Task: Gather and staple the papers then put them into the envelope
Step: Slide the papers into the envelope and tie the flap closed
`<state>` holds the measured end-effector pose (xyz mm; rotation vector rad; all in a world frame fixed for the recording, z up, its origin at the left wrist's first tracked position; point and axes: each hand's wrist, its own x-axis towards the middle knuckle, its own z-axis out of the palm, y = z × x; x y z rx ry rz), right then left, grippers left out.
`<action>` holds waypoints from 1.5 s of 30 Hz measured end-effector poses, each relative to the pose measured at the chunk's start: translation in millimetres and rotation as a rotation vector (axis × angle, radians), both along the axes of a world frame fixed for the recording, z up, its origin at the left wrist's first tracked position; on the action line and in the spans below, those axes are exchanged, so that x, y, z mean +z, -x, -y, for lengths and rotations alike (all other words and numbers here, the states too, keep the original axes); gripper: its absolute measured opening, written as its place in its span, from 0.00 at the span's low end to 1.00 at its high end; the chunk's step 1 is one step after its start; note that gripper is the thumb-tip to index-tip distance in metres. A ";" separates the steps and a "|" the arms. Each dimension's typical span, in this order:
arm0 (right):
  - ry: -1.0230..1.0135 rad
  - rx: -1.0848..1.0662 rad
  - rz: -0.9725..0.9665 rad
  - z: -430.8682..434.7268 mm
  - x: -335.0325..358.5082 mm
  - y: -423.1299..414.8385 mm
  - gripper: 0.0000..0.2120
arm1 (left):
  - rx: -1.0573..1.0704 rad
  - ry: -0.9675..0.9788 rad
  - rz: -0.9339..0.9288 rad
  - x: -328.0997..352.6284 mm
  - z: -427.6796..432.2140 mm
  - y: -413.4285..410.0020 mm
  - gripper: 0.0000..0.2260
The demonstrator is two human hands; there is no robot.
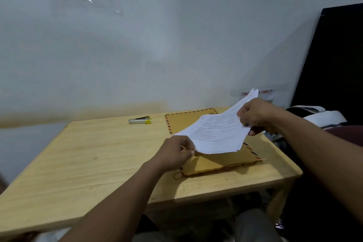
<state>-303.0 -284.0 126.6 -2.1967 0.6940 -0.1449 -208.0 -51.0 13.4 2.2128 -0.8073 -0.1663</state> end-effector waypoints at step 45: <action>-0.400 -0.079 0.063 50.7 54.9 171.0 0.12 | -0.082 -0.241 0.601 -19.2 0.1 38.8 0.23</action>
